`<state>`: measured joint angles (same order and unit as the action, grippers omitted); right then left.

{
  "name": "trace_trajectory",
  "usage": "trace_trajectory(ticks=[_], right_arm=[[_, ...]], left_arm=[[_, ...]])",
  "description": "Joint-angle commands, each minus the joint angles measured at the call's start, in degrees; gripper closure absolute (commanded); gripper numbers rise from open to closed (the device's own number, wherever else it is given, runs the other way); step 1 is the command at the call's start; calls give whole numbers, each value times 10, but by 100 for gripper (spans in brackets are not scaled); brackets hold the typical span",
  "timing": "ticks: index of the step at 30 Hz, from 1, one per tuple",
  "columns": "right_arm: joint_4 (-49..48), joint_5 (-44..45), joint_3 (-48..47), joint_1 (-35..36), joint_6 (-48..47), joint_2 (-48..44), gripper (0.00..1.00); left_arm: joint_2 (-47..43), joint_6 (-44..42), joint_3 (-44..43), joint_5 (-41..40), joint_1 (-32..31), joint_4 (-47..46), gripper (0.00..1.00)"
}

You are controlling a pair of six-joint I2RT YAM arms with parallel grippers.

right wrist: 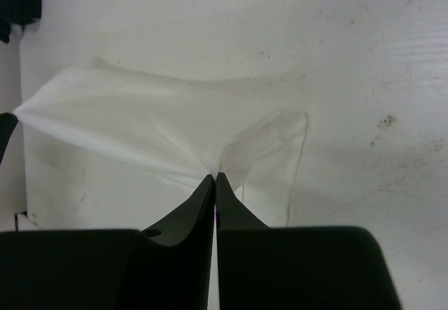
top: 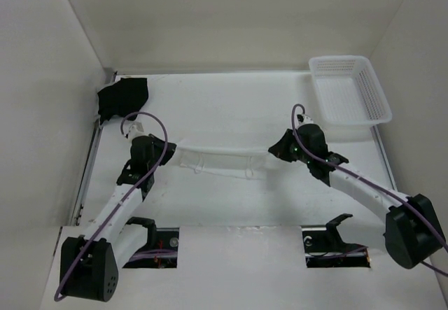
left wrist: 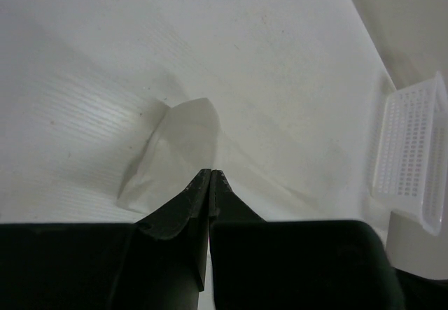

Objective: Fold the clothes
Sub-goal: Fold the tank top

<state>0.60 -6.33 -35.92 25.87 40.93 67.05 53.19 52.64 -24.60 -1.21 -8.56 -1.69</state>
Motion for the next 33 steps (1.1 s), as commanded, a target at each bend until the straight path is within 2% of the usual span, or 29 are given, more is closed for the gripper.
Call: trace_trajectory(ticks=[1, 8, 16, 22, 27, 30, 33], right_arm=[[5, 46, 24, 31, 1, -11, 95], [-16, 69, 95, 53, 13, -38, 95], [-7, 82, 118, 94, 52, -24, 94], [58, 127, 134, 152, 95, -92, 90], [114, 126, 125, 164, 129, -93, 86], [176, 165, 111, 176, 151, -126, 81], [245, 218, 88, 187, 157, -178, 73]], left_arm=[[-3, -14, 39, 9, 9, -7, 99], [19, -18, 91, 12, 24, -68, 98], [31, -18, 140, 21, 42, -103, 97], [-25, -17, 150, 31, 54, -69, 96], [-63, -10, 137, 40, 81, -33, 94], [-89, -1, 106, 33, 57, -10, 92], [-78, 4, 68, 13, -11, -6, 91]])
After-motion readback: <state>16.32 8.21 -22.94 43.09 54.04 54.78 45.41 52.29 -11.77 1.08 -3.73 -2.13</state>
